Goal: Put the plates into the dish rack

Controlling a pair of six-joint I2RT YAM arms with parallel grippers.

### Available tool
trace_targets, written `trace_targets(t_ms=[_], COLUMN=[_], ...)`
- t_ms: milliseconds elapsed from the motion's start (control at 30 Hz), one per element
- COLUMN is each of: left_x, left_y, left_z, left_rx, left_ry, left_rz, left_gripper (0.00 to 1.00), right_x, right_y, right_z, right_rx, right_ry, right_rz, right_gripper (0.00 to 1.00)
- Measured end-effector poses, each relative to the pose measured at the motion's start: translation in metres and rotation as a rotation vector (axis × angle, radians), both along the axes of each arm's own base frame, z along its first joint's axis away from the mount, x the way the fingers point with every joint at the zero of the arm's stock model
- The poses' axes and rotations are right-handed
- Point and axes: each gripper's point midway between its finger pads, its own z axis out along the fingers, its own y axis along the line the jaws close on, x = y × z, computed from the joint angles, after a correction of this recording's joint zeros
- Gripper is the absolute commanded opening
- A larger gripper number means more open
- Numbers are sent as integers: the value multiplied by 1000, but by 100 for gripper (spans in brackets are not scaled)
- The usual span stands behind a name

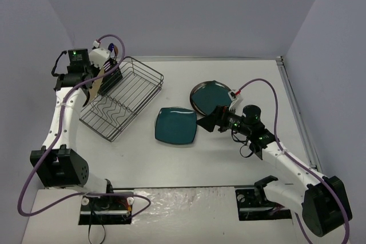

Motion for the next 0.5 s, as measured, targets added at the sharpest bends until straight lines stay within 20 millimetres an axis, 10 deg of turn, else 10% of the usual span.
trace_targets(t_ms=[500], left_x=[22], left_y=[8], left_z=[-46], left_rx=[-8], left_ry=[67], left_rz=[-137], left_gripper=[0], right_x=[-4], right_y=[5], right_z=[-10], right_rx=[-25], right_ry=[17], right_rz=[29], right_gripper=[100])
